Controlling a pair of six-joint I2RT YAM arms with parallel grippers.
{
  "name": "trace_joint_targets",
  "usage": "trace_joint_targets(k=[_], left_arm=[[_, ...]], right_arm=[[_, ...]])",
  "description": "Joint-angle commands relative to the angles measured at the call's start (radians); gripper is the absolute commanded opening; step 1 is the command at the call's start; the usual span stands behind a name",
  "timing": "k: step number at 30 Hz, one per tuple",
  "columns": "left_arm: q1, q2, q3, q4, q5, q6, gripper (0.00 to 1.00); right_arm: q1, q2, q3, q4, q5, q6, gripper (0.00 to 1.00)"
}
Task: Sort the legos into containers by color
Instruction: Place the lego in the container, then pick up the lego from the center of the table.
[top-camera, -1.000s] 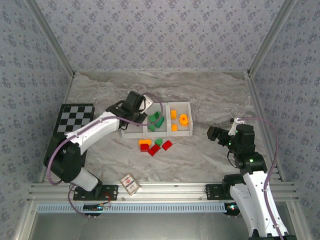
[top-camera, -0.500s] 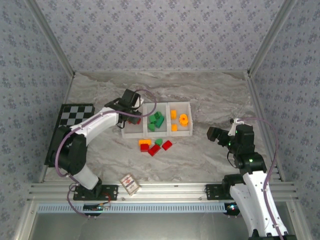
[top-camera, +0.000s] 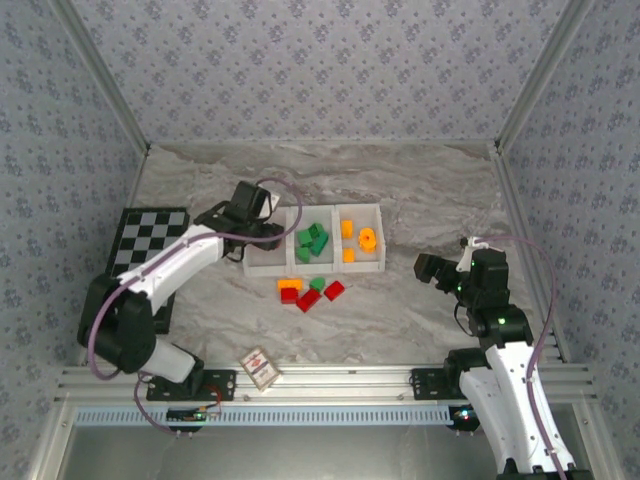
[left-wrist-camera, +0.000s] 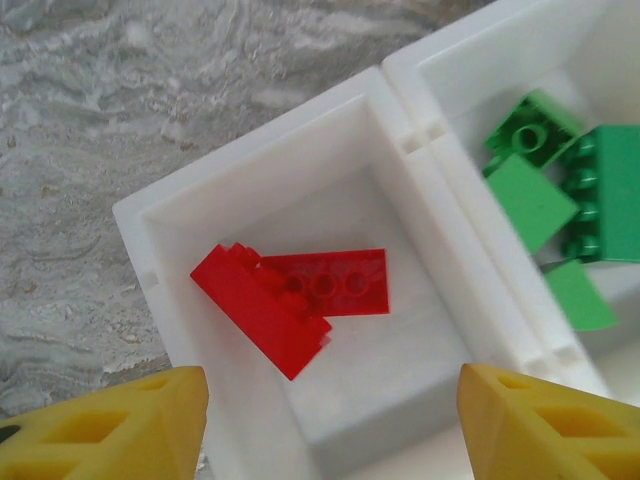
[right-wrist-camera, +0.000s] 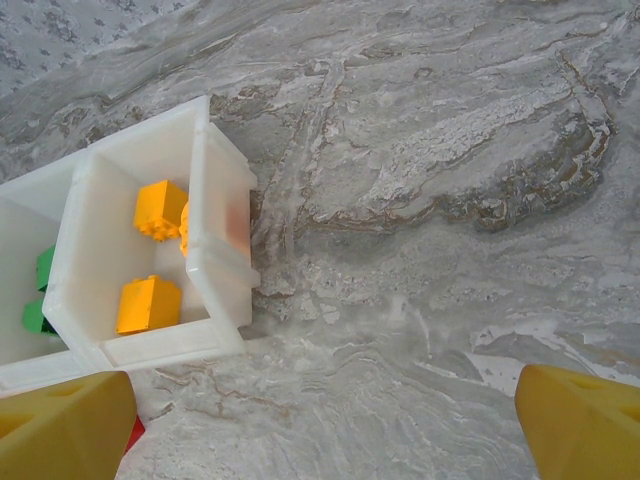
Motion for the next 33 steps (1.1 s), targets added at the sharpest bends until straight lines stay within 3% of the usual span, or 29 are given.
trace_joint_targets(k=[1, 2, 3, 4, 7, 9, 12, 15, 22, 27, 33], left_arm=[[-0.032, -0.066, -0.031, 0.021, 0.084, -0.025, 0.69], [-0.05, -0.075, -0.037, 0.021, 0.08, -0.026, 0.71], [-0.077, -0.082, -0.044, 0.018, 0.075, -0.023, 0.89], [-0.111, -0.085, -0.047, 0.015, 0.065, -0.015, 0.99], [-0.216, -0.049, -0.028, -0.032, -0.022, -0.027, 1.0], [-0.273, 0.009, 0.02, -0.101, -0.148, -0.125, 1.0], [-0.31, 0.105, 0.1, -0.211, -0.048, -0.168, 1.0], [-0.423, 0.152, 0.124, -0.211, -0.118, -0.169, 1.0], [-0.547, 0.281, 0.263, -0.292, -0.037, -0.184, 0.98], [-0.599, 0.416, 0.407, -0.364, -0.012, -0.177, 0.94], [-0.601, 0.574, 0.55, -0.446, -0.004, -0.163, 0.88]], right_arm=[[-0.007, -0.003, -0.007, 0.009, -0.004, 0.01, 1.0], [-0.007, -0.003, -0.007, 0.01, -0.004, 0.011, 1.0], [-0.008, -0.002, -0.008, 0.011, -0.004, 0.01, 1.0], [-0.009, -0.002, -0.008, 0.012, -0.004, 0.01, 1.0], [-0.01, 0.001, -0.008, 0.015, -0.004, 0.011, 1.0], [-0.011, 0.003, -0.008, 0.013, -0.004, 0.01, 1.0], [-0.013, 0.003, -0.005, 0.006, -0.003, 0.011, 1.0], [-0.013, 0.003, -0.003, 0.001, 0.001, 0.011, 1.0], [-0.013, 0.005, -0.005, 0.003, 0.003, 0.012, 1.0], [-0.014, 0.005, -0.004, 0.001, 0.006, 0.011, 1.0], [-0.014, 0.004, -0.002, -0.002, 0.007, 0.011, 1.0]])
